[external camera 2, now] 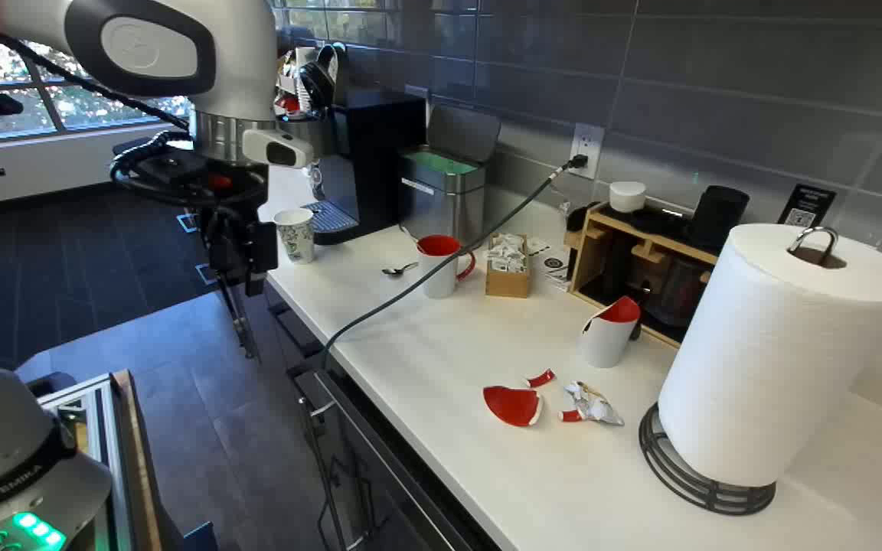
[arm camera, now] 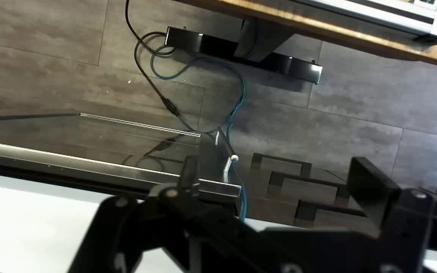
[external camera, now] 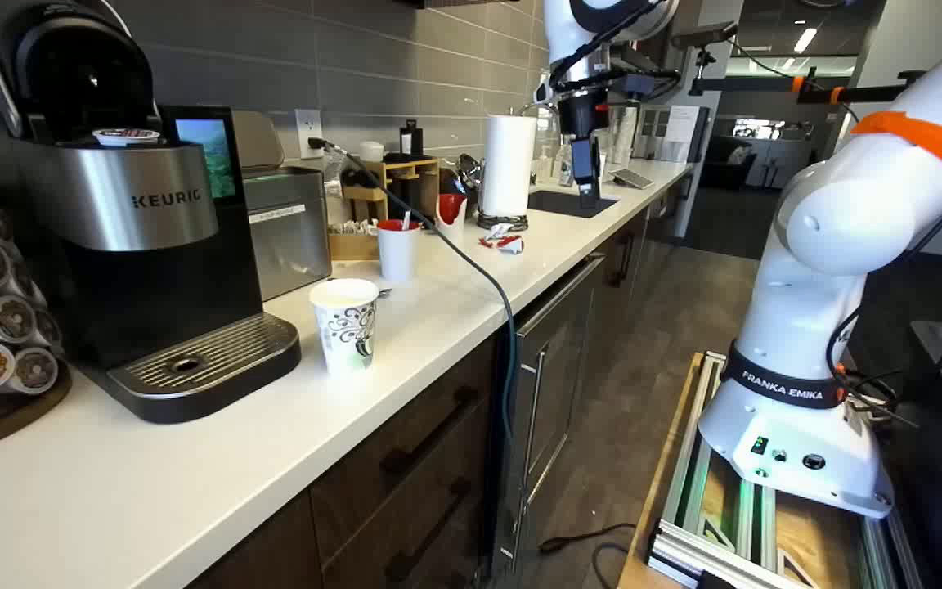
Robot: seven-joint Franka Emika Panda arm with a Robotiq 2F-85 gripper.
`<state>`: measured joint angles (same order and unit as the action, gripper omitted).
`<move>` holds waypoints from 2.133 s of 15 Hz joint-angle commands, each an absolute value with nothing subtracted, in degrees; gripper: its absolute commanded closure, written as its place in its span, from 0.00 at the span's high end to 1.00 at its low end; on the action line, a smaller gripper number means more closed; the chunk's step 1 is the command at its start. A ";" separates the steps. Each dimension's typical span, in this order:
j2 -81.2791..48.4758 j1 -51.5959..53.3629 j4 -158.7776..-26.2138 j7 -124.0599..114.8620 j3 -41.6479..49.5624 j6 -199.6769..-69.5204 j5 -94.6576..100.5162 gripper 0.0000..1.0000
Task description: Put the spoon in the mug cup
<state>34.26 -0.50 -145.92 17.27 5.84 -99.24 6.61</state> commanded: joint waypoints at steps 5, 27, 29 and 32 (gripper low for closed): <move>34.25 -0.31 -145.85 17.17 5.98 -99.15 6.67 1.00; 19.38 6.42 -148.91 -3.10 -7.50 -144.53 0.99 1.00; 19.76 6.42 -148.90 -3.10 -7.50 -144.53 0.99 1.00; 19.87 6.42 -148.89 -3.10 -7.49 -144.53 0.99 1.00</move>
